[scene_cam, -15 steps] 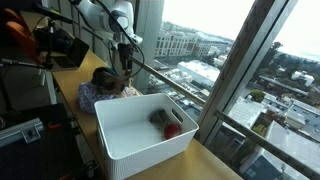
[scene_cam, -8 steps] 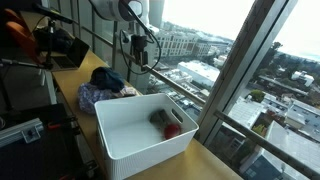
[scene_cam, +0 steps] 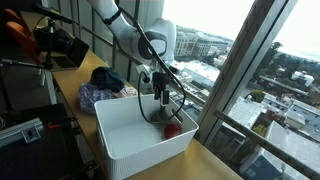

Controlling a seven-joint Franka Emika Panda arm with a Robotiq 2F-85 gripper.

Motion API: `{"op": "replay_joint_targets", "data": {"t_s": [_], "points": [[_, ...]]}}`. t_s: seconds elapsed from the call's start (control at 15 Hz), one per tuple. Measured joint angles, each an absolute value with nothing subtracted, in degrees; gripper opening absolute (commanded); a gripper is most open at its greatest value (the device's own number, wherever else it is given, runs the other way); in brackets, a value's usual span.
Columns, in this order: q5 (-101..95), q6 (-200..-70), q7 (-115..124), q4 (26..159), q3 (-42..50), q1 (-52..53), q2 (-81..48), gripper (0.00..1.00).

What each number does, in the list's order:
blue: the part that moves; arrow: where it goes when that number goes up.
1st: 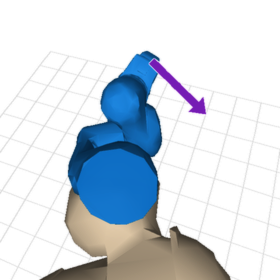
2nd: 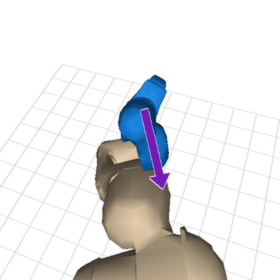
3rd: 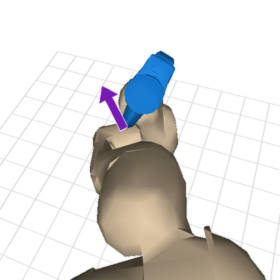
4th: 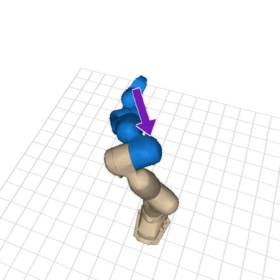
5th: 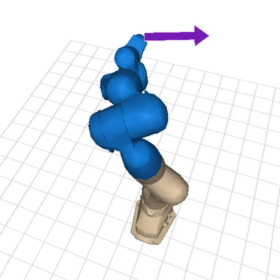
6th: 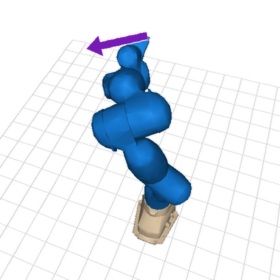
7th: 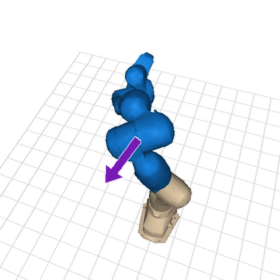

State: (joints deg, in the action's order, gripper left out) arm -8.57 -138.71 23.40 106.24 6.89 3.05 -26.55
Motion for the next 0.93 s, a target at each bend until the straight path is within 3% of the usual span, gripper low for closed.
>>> {"op": "replay_joint_targets", "data": {"t_s": [0.93], "points": [[-8.4,-150.71,15.01,91.45,7.97,-1.27,-45.65,1.0]]}}
